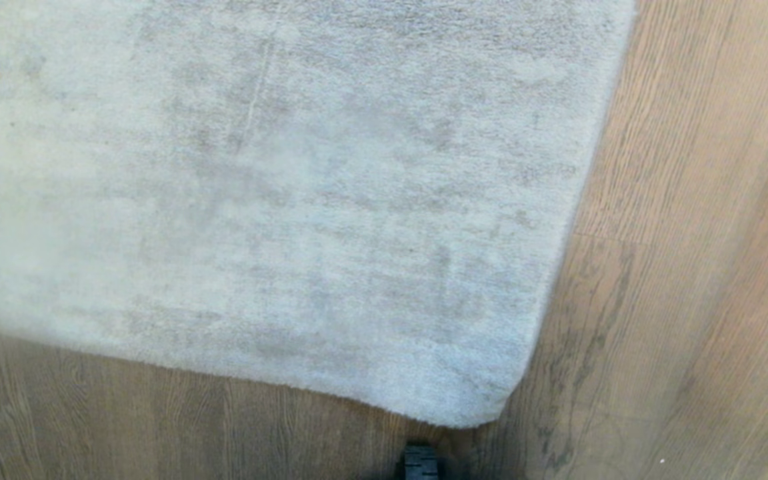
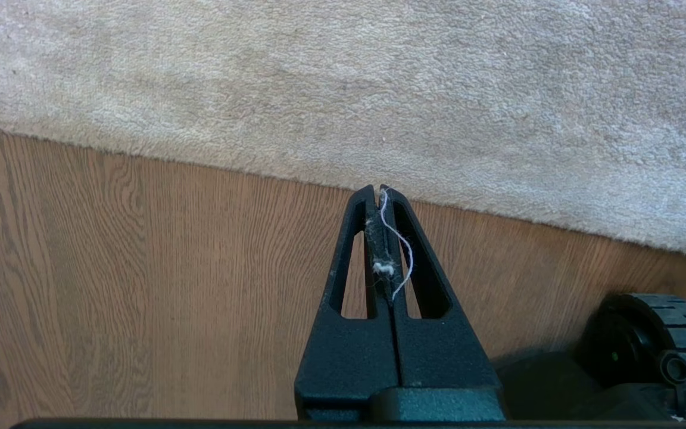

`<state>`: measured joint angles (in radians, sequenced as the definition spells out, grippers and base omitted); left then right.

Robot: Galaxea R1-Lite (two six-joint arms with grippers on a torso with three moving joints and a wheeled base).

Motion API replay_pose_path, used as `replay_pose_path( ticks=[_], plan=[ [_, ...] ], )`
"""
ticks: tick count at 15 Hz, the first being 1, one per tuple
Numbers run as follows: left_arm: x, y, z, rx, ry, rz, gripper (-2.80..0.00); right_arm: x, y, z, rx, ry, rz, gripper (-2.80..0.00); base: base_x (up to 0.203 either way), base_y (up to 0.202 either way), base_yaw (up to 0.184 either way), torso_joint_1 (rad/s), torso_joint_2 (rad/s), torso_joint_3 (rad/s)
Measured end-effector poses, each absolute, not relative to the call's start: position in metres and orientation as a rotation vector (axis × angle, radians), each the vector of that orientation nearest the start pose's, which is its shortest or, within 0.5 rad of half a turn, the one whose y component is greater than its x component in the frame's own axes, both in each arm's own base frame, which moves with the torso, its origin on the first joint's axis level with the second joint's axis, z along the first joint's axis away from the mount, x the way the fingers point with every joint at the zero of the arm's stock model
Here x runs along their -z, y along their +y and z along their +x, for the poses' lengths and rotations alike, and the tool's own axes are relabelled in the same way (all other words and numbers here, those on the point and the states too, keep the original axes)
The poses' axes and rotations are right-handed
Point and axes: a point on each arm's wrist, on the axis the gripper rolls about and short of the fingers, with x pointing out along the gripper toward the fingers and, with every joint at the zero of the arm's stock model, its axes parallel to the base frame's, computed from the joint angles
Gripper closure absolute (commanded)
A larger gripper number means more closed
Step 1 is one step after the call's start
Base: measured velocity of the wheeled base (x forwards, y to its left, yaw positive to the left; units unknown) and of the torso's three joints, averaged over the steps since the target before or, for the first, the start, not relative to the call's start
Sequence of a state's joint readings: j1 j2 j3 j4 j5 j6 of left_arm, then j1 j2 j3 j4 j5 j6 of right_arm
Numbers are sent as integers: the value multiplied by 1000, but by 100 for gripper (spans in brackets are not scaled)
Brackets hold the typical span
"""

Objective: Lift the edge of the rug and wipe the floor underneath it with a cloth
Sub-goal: Place the foam protection net on the floor

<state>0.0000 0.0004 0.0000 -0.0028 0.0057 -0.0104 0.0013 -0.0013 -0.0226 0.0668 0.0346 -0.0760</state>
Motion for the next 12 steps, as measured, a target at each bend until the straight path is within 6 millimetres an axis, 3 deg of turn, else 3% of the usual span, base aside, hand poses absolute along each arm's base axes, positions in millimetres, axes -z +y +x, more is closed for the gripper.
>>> replay_pose_path(
  ticks=[6,12],
  plan=[
    [-76,0,-23,-5,-2,-10,0,-75,1,-25,-36,43,-75,0,0,-16,0,0,0,0],
    [-76,0,-23,-6,-2,-10,0,-75,1,-25,-38,42,-75,0,0,-187,-1,4,2,3]
  ],
)
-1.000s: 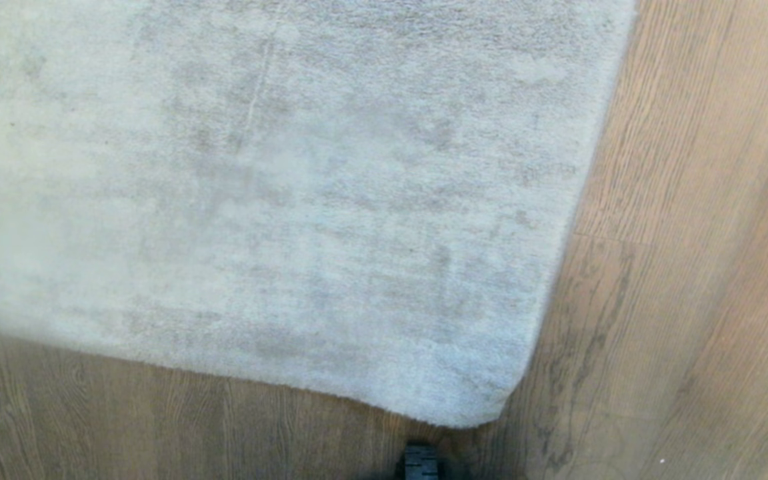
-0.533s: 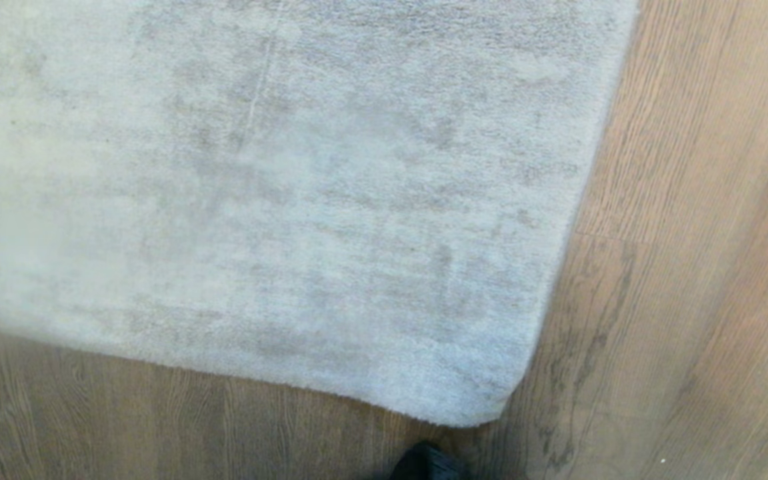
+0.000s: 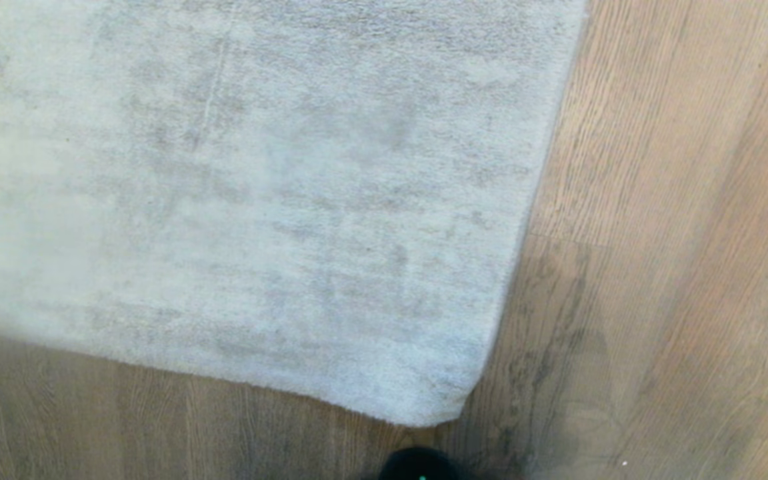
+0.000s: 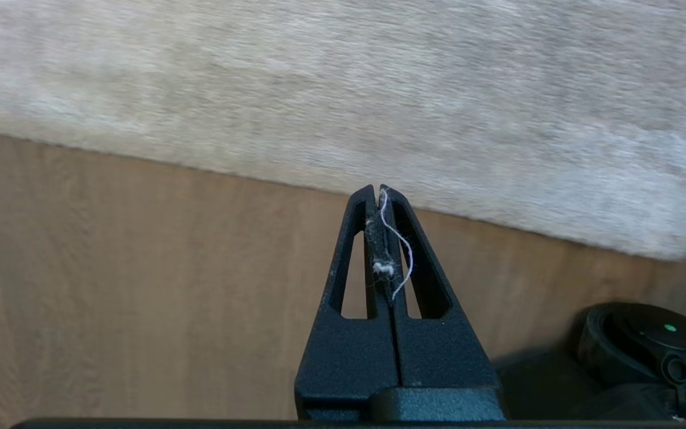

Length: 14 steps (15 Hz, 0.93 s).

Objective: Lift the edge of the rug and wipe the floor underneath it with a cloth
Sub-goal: Place the foam protection net on the floor

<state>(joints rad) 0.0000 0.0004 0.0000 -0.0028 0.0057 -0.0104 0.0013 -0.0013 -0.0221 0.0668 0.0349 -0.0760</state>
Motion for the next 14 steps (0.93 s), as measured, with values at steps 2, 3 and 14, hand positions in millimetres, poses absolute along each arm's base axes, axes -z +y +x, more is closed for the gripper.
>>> replay_pose_path(
  ticks=[2,3,14],
  plan=[
    [-76,0,-23,-5,-2,-10,0,-75,1,-25,-37,43,-75,0,0,-194,1,3,3,4],
    [-76,0,-23,-6,-2,-10,0,-75,1,-25,-38,42,-75,0,0,-197,1,2,0,0],
    [-76,0,-23,-5,-2,-8,0,-75,1,-25,-37,42,-75,0,0,-195,2,2,2,2]
  ],
)
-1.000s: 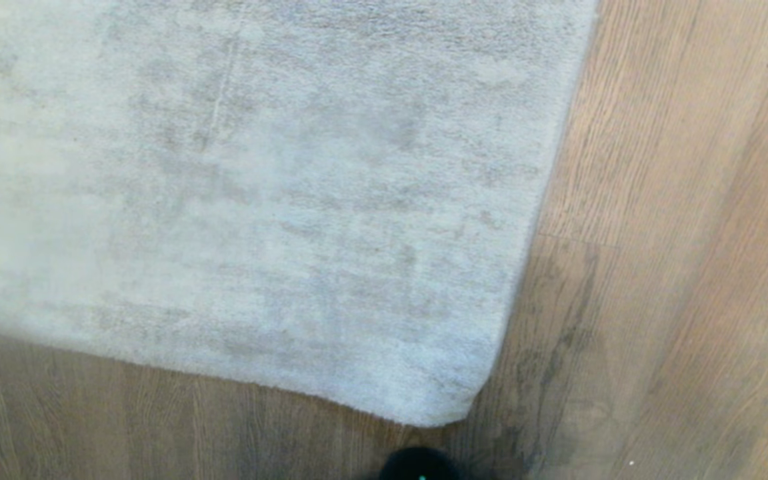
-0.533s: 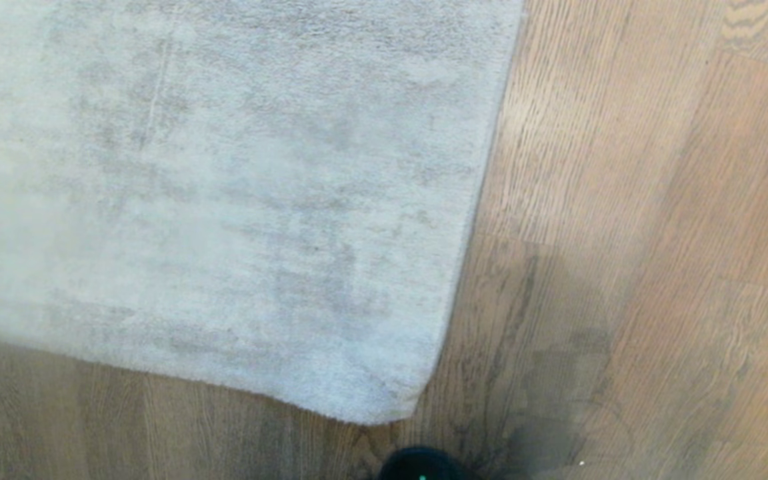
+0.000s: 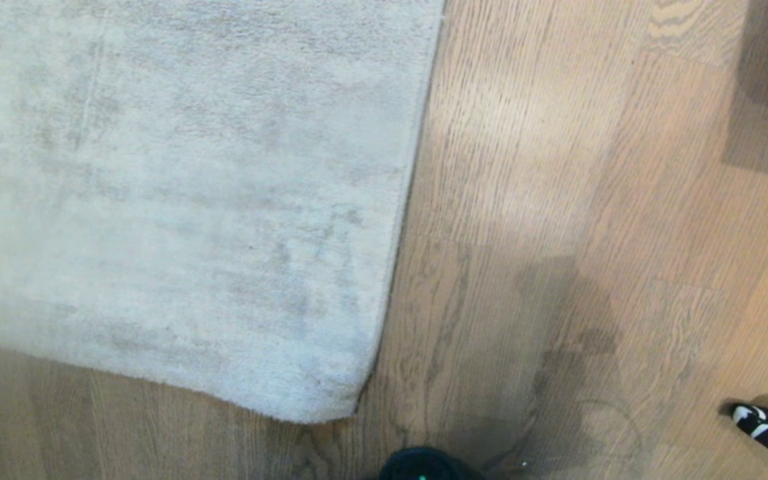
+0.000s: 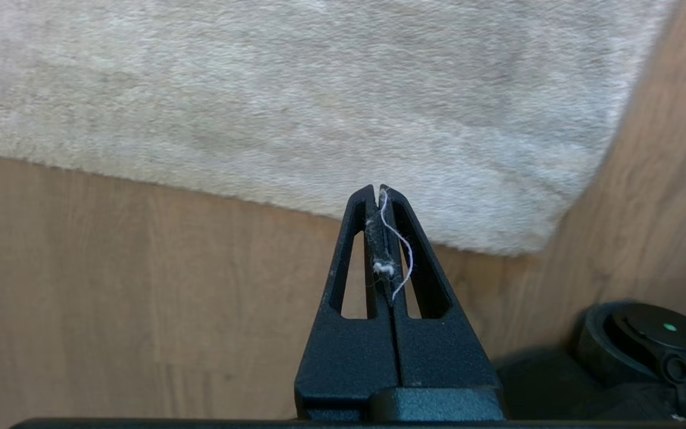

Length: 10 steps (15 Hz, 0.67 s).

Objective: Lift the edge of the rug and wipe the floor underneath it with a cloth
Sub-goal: Place the foam protection net on the floor

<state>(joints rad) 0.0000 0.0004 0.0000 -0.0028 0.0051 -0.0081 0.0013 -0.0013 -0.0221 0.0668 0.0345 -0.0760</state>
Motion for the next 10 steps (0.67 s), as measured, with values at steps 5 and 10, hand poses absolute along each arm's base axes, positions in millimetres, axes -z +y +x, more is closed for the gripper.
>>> replay_pose_path(
  ticks=[5,10],
  plan=[
    [-76,0,-23,-4,-3,-9,0,-75,1,-25,-37,44,-75,0,0,-80,-1,2,1,2],
    [-76,0,-23,-4,-3,-9,0,-75,1,-25,-37,42,-75,0,0,0,0,0,0,0]
  ],
)
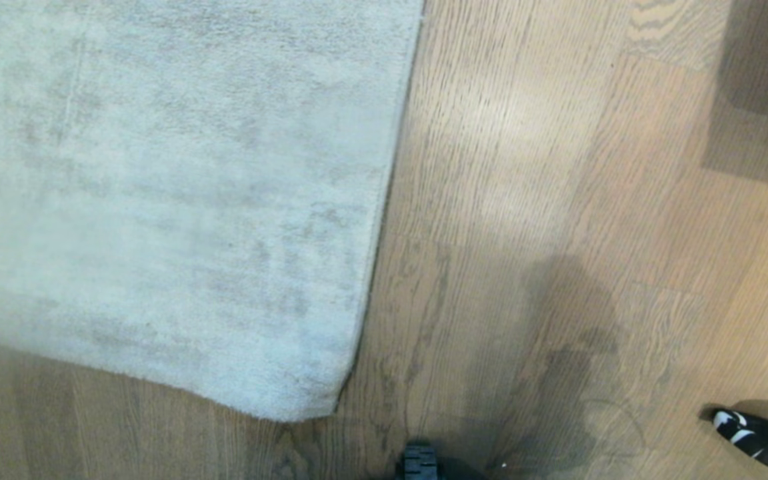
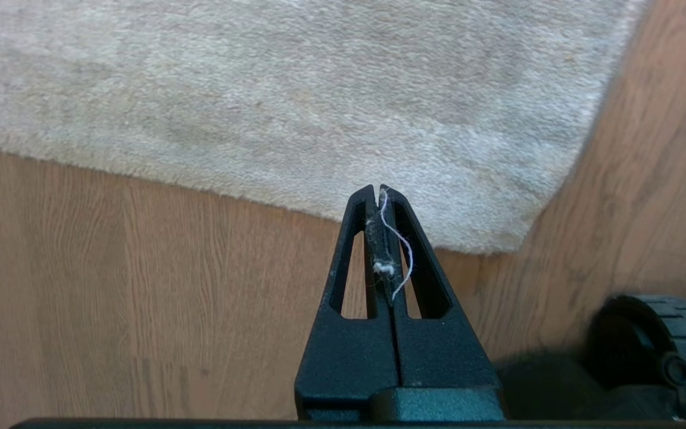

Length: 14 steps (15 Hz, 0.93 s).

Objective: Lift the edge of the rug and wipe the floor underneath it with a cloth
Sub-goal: Place the foam protection net on the floor

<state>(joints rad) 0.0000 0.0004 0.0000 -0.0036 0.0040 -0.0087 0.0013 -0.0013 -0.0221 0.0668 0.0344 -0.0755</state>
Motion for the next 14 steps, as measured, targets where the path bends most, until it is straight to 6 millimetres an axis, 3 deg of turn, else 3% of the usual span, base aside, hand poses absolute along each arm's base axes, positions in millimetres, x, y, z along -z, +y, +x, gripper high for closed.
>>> replay_pose_path(
  ticks=[7,14],
  plan=[
    [-76,0,-23,-5,-3,-9,0,-75,1,-25,-38,41,-75,0,-9,0,0,1,0,0],
    [-76,0,-23,-5,-2,-9,0,-75,1,-25,-37,43,-75,0,-190,0,0,2,2,2]
  ],
)
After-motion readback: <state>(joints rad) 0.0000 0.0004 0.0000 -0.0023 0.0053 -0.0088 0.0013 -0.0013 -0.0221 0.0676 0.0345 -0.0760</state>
